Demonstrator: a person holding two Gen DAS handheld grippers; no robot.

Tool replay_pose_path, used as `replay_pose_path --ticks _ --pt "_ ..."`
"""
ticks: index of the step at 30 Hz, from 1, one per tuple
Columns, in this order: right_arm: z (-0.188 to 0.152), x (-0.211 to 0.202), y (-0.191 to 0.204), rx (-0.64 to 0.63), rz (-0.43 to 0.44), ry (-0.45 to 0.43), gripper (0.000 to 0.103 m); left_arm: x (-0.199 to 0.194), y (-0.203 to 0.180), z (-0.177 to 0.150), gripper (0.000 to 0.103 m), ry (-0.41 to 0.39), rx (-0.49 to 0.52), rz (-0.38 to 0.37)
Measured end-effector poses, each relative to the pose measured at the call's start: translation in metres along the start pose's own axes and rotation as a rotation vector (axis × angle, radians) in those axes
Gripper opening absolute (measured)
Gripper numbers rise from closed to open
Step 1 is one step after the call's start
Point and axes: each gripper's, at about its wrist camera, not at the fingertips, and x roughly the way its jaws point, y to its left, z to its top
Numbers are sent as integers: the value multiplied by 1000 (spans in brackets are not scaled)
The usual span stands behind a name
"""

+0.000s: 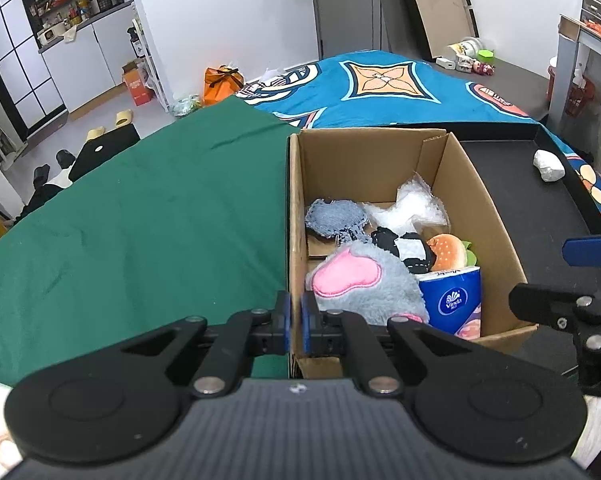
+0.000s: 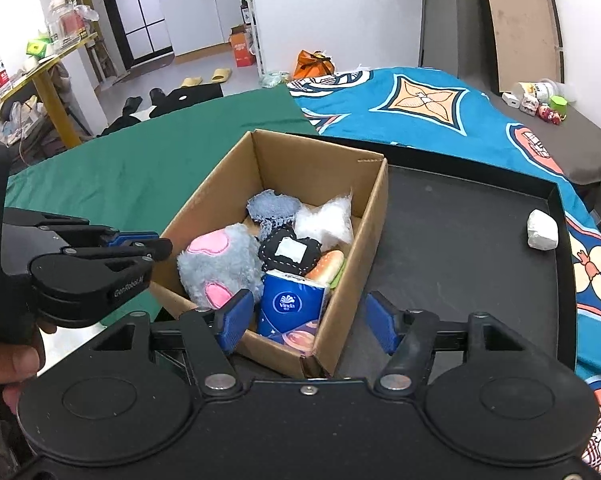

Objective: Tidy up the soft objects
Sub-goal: 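Withdraw the right gripper from the box, then reach the open right gripper to the white paper-wrapped bundle on the tray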

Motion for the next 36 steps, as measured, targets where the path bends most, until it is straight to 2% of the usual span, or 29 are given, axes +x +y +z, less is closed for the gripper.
replay_pose_path --ticks 5,9,14,17,19,22,29,36 --pt "2 0 -13 21 3 1 64 0 0 1 6 8 3 8" --pt "3 1 -28 30 -15 -11 69 2 -6 2 9 12 25 26" --pt "4 7 -51 49 -41 -18 70 3 -5 3 10 27 17 22" --pt "4 11 -67 81 -55 -24 70 0 -5 5 17 23 14 20" --pt "5 14 -76 97 -65 -29 70 -1 -6 7 30 25 15 33" --pt "5 18 -88 119 -73 -40 70 -1 -7 8 44 26 17 43" --pt "6 29 -111 185 -73 -56 72 -2 -7 15 50 29 4 65" --pt "15 34 -131 258 -86 -115 79 2 -6 17 56 66 1 90"
